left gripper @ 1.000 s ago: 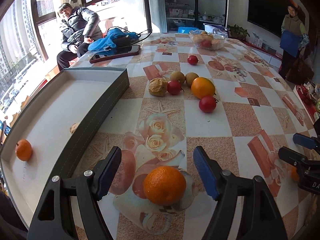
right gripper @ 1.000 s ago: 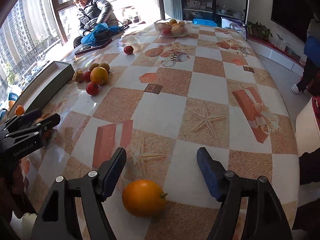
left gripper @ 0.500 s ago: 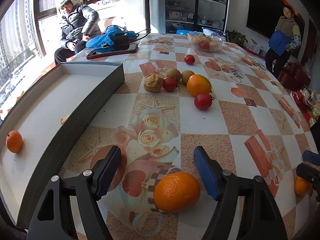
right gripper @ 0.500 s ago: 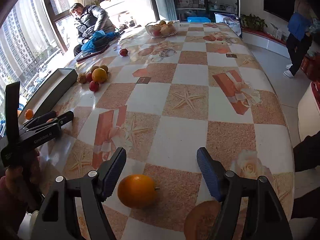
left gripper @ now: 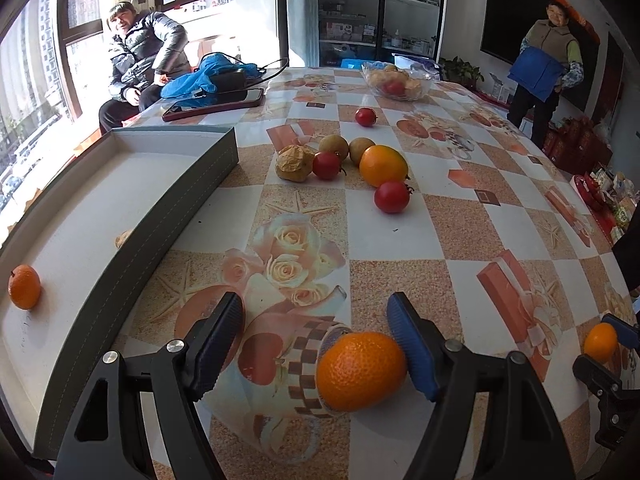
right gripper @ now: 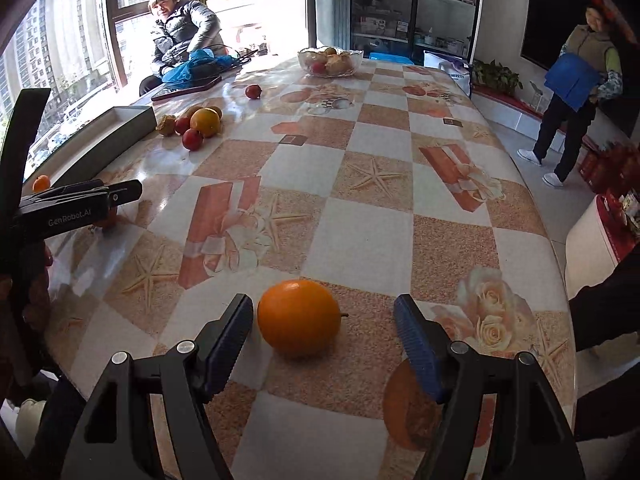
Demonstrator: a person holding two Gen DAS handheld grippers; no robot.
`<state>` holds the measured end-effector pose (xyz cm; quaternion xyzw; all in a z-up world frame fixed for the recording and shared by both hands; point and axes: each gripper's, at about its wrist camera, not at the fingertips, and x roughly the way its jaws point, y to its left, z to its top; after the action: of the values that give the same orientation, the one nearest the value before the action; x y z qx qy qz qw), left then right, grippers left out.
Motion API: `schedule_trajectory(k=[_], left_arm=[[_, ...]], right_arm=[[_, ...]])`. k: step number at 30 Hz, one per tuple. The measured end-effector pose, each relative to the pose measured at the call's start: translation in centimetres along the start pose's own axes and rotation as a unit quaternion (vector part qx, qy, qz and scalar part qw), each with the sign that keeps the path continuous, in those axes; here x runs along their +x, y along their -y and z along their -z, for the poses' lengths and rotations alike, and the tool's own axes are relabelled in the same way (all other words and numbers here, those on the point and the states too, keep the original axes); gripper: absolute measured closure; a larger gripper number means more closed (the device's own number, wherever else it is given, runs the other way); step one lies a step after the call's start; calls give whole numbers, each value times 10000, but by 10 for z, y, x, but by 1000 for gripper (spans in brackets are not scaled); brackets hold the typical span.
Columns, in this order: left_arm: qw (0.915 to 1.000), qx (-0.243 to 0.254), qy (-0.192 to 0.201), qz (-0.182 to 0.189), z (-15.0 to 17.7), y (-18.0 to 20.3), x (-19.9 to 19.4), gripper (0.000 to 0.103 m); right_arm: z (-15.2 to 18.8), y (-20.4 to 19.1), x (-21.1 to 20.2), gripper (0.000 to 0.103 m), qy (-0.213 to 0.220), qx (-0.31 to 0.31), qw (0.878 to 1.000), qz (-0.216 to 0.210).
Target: Organize fruits
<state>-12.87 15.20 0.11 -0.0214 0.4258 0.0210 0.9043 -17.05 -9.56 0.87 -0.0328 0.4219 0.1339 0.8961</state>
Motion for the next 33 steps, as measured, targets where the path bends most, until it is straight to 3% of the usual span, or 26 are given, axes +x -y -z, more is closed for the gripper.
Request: schedule_trajectory(k=[1,2,3,5,10,16,26,33], left_arm=[[10000,61,0,-69,0,4,-1,32],[9999,100,-11,-62,1,7,-3,42],[9999,132,-42,-48,1,11,-4,55],[9996,244,-146,-96,2,21,-8,65],[9991,156,-388,46,1,27,-11,66],[9987,101,-502,-52,6,22,-18,66],[9989,-37,-380,-268,3,4,-36,66],[9985,-80,-373,-384,0,-4,-40,66]], right_arm=[[0,0,0,29,0,15,10000,6],[0,0,0,30,-7,22,10000,15],[-1,0,0,41,-15,29,10000,12],[-5,-1,0,60,-55,24,10000,-4],[-14,0,3,64,-238,77,9995,-180],[-18,8,-4,64,-227,325,9981,-462],[-46,-21,-16,64,-30,-276,9992,-274],[-57,-41,-11,64,-270,-486,9975,-427]])
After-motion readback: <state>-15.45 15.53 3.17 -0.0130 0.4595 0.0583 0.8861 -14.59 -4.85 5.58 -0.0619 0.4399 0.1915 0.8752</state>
